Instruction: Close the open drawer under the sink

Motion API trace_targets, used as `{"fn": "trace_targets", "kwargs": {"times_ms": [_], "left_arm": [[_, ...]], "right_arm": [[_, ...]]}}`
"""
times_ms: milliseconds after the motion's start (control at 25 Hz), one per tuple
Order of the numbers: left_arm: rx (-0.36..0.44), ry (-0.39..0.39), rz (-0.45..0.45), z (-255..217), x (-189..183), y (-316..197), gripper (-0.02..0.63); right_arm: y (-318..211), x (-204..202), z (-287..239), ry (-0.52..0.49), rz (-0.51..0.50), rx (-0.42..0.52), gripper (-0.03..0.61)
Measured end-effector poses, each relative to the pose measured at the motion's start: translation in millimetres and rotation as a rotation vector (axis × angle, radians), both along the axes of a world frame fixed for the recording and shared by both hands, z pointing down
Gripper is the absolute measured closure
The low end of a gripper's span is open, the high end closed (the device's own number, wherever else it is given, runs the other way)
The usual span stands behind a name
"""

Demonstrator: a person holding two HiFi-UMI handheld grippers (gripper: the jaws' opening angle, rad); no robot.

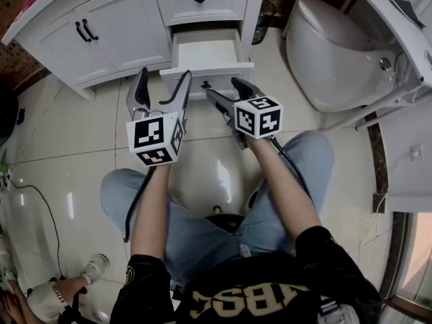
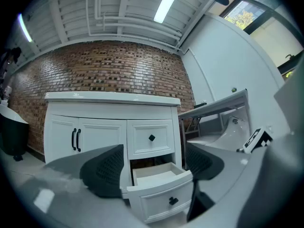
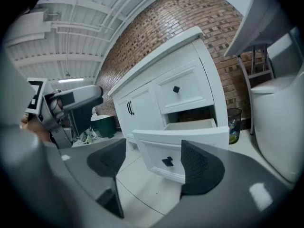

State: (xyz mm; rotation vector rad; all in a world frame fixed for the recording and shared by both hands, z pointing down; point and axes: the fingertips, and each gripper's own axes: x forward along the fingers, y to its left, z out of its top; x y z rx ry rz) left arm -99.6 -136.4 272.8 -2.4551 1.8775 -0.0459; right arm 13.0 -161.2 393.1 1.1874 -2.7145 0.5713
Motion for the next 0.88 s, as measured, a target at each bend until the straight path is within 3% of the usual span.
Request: {"fn": "trace_targets", "kwargs": {"times_ms": [200,400,520,680,760,880], "left_arm": [[-0.011,0.023,-0.001,3.0,-2.5,-14.5,0.204],[-0.036,0.048,0.004,11.6,-2.2,-28.1,0.204],[-0.046,0.052,0.002,15.6,-4.8,-38.0,0.204],[-0.065,0.075,-0.008,23.1,-11.4,-53.4,0.204],[-0.075,0.096,-0.013,26.1,-13.9,-60.9,0.204],[-0.082,0.114,-0.018,29.0,-15.7,-70.9,0.204]], "right_arm": [[-21.7,-8.8,34.7,-0.069,0.034,-0.121,0.246],[-39.9,-16.8,68.4,-0.215,0.09,-0.29,0.321],[-54.7,-15.3,89.4,-0.345,0.162,-0.414,0.37],[-69.0,-24.3,112.6,-0.595,0.203,-0.578,0.424],[-74.1,-30.0,117.3,-0.686,0.213,-0.613,0.443],[-84.3,-32.5,116.6,-0.715,0.246,-0.593,0.443]]}}
